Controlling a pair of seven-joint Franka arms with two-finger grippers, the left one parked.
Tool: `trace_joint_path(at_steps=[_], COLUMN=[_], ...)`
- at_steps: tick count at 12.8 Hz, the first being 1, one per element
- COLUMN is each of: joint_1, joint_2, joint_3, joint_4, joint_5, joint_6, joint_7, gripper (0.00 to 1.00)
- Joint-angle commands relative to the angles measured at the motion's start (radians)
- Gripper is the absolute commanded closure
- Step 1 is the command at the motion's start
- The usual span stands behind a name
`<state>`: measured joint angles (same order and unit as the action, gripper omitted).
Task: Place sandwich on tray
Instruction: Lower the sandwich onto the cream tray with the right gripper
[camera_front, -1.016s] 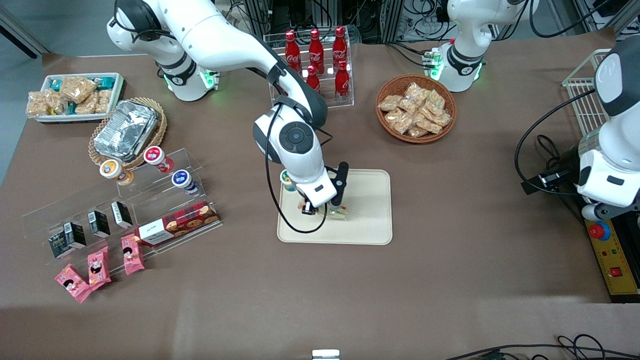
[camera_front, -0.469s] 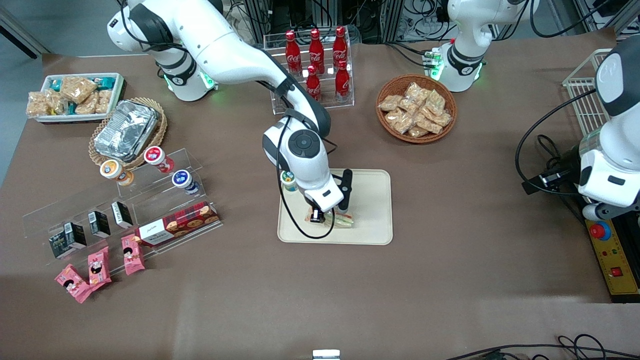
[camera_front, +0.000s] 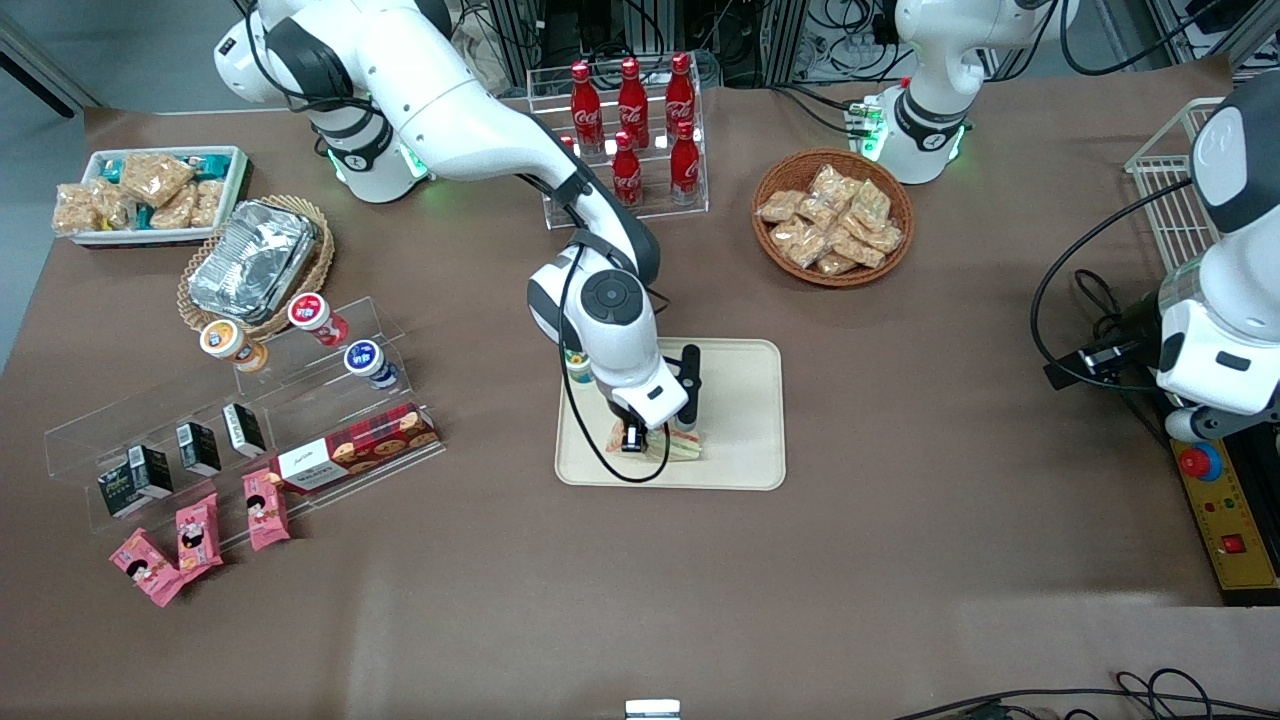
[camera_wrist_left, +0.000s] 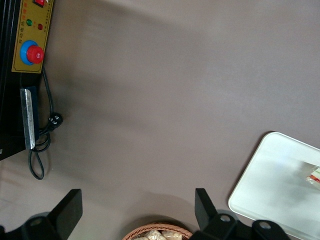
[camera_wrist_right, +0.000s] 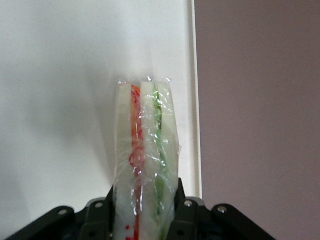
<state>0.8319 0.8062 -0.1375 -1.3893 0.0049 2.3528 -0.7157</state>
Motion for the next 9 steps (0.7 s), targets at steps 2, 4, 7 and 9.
trace_joint_path(at_steps=[2,4,7,9], joint_1=[-0.002,-0.007,-0.01,-0.008], joint_2=[0.042,0.041,0.041,0.041], joint_3=[-0.002,-0.002,-0.001,-0.001], joint_4=[0.038,0.036,0.036,0.036], joint_5=[-0.033,-0.031,-0.031,-0.031], joint_6=[0.017,0.029,0.033,0.034], joint_7=[-0.011,-0.013,-0.008,-0.013], gripper=[0.56,0.52,0.07,0.04])
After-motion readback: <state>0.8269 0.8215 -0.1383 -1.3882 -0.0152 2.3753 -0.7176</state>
